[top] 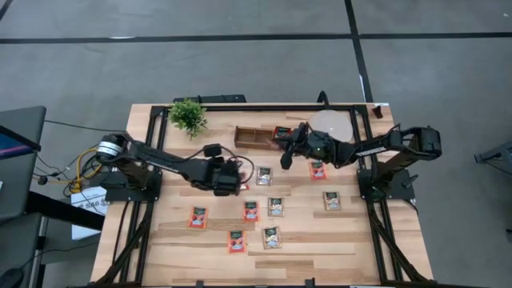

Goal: Pick & Place Tea
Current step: Put the red tea bag into the right section of the wooden organizer

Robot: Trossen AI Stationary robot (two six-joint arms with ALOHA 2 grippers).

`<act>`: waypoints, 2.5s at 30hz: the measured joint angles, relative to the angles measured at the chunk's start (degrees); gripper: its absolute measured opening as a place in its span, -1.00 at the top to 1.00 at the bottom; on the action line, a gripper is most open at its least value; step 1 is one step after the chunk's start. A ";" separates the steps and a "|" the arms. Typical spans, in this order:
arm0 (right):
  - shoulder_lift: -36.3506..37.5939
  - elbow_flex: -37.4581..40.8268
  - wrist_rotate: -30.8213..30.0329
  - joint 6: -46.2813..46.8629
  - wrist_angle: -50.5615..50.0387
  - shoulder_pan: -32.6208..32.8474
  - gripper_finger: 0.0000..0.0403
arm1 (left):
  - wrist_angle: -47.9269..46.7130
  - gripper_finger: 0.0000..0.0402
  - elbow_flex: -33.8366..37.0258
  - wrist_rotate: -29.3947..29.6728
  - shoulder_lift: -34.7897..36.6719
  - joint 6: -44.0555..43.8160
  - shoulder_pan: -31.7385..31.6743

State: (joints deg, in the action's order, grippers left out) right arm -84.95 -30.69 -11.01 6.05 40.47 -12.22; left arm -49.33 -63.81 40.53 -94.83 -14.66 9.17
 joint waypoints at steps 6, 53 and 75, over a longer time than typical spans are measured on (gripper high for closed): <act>-0.06 5.16 1.01 3.59 8.15 -6.10 1.00 | 13.76 0.67 13.74 -0.86 12.55 -1.92 2.25; -0.66 5.17 -3.02 8.59 11.40 -7.63 1.00 | 43.49 0.67 44.02 -3.33 56.61 3.48 10.58; -24.41 9.53 -1.04 3.44 48.85 -7.22 1.00 | 43.46 0.67 44.00 -6.42 56.59 2.23 10.84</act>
State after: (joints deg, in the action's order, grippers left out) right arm -109.36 -21.16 -12.05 9.49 89.32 -19.44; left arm -5.87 -19.81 34.11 -38.24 -12.43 20.01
